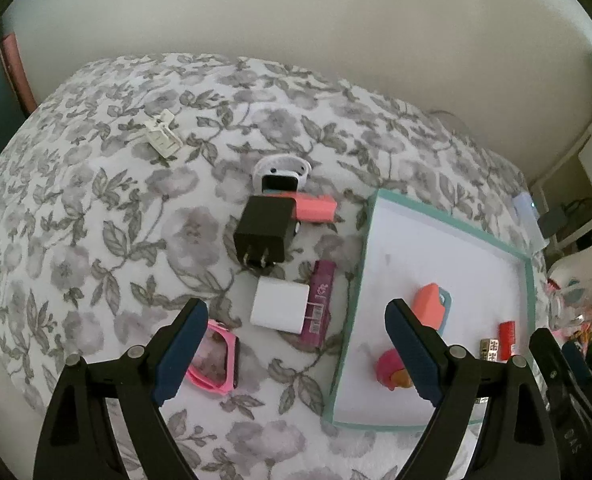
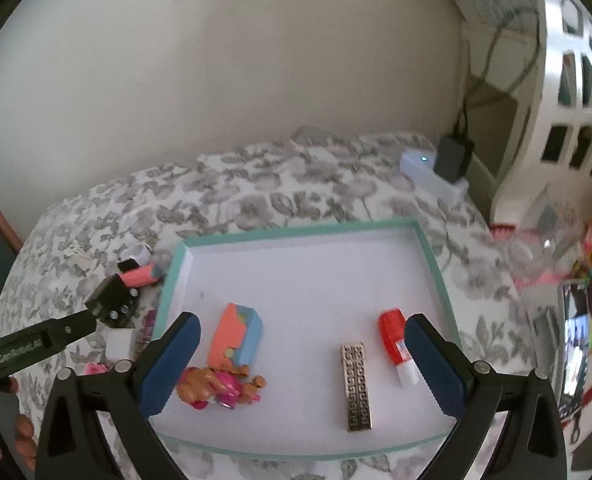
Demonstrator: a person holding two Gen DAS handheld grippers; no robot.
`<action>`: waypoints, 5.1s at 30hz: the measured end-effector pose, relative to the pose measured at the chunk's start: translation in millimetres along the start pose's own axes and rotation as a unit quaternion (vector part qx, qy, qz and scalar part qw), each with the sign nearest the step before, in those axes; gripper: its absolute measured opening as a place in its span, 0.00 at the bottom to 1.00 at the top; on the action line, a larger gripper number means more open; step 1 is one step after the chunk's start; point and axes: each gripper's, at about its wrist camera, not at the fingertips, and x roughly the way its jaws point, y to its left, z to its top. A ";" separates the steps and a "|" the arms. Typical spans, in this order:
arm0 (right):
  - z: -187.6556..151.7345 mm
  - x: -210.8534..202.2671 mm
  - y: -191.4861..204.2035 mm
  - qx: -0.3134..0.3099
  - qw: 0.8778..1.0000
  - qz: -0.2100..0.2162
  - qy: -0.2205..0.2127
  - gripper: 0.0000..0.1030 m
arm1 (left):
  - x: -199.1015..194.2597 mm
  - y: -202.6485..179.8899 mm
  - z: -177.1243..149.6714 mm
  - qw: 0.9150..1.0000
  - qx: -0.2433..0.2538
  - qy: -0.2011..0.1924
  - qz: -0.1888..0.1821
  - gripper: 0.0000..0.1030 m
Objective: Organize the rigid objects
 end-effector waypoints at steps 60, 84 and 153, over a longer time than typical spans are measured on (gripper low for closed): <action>93.9 74.6 123.9 -0.033 0.994 0.077 -0.077 1.00 | 62.1 172.5 122.2 0.981 -0.184 -0.043 0.050 0.88; 88.9 176.3 217.3 -0.210 0.963 0.118 0.119 1.00 | 127.6 182.8 155.3 0.986 -0.155 -0.037 0.038 1.00; 58.9 190.2 225.5 -0.260 0.944 0.094 0.180 0.58 | 91.5 169.8 172.4 0.993 -0.100 -0.055 -0.026 0.29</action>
